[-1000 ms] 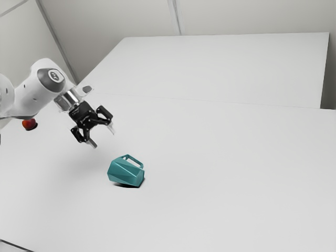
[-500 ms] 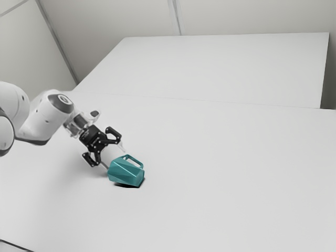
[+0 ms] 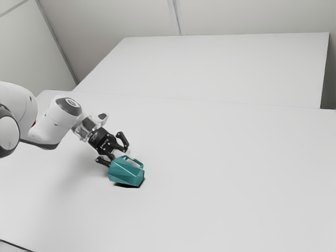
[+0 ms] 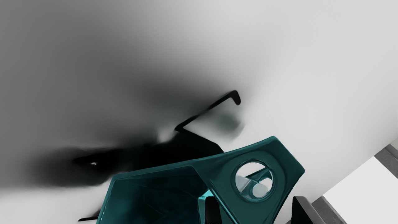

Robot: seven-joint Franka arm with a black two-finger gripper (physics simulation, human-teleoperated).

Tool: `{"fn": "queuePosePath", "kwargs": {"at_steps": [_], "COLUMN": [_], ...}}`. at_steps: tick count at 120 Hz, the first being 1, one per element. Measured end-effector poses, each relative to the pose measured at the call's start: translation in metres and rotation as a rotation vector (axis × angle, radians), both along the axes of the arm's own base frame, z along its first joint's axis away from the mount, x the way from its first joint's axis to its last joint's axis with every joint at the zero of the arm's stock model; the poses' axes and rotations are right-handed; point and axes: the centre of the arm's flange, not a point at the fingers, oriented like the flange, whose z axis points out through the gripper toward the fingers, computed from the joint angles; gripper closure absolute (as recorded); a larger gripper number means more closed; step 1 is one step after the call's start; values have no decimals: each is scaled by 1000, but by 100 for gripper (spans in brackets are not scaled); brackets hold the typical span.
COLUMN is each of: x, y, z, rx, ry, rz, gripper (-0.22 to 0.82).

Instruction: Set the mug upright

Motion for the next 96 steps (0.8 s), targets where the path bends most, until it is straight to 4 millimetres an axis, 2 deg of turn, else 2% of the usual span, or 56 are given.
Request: {"fn": "queuePosePath", "kwargs": {"at_steps": [9,20,53,79,96], "x": [0,2,13,20,23], "y": [0,-3,-14,-36,-52], "z": [1,3,16,69,95], "rx": [0,0,9,126,281], "ry": [-1,-5,-28,-115,-178], "rz": [0,-4,-24,-134,-248], "gripper": [61,68,76,78,78]}}
